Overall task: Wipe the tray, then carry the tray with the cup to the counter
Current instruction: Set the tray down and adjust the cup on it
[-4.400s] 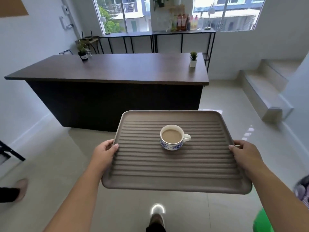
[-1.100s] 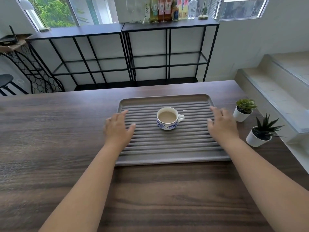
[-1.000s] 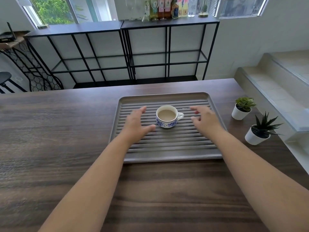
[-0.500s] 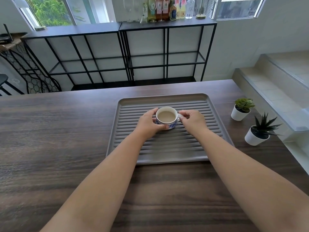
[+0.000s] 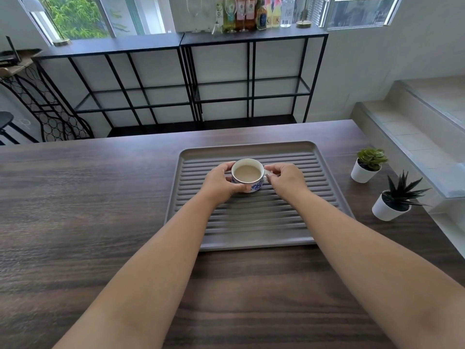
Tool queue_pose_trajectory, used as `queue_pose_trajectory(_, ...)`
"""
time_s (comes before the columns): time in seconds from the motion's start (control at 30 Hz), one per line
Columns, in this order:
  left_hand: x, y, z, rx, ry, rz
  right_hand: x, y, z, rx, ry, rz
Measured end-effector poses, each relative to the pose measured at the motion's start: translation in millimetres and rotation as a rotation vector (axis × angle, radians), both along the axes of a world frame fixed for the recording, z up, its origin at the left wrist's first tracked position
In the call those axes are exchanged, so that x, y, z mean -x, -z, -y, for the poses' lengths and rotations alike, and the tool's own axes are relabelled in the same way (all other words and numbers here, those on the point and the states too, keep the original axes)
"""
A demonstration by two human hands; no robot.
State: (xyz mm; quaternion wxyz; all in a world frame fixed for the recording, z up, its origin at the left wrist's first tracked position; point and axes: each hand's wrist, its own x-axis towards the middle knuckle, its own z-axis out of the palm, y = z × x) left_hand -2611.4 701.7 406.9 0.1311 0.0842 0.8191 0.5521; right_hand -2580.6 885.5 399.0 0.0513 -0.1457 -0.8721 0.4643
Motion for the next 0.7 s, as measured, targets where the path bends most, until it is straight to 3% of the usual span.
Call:
queue_pose_trajectory(0.27, 2, 2, 4, 0.062, 0.029, -0.001, -4, -2, -2, -0.015, 0.012, -0.023)
queue_pose_trajectory(0.4, -5, -9, 5, 0.225, 0.011, -0.214, -20, -7, -10, -0.034, 0.061, -0.119)
queue_pose_trajectory(0.53, -16, -26, -9, 0.141, 0.013, -0.402, -55, -10, -33, 0.000, 0.122, -0.213)
queue_pose_trajectory(0.7, -37, -42, -56, 0.086, 0.211, -0.483, -121, -5, -68, -0.048, 0.303, -0.247)
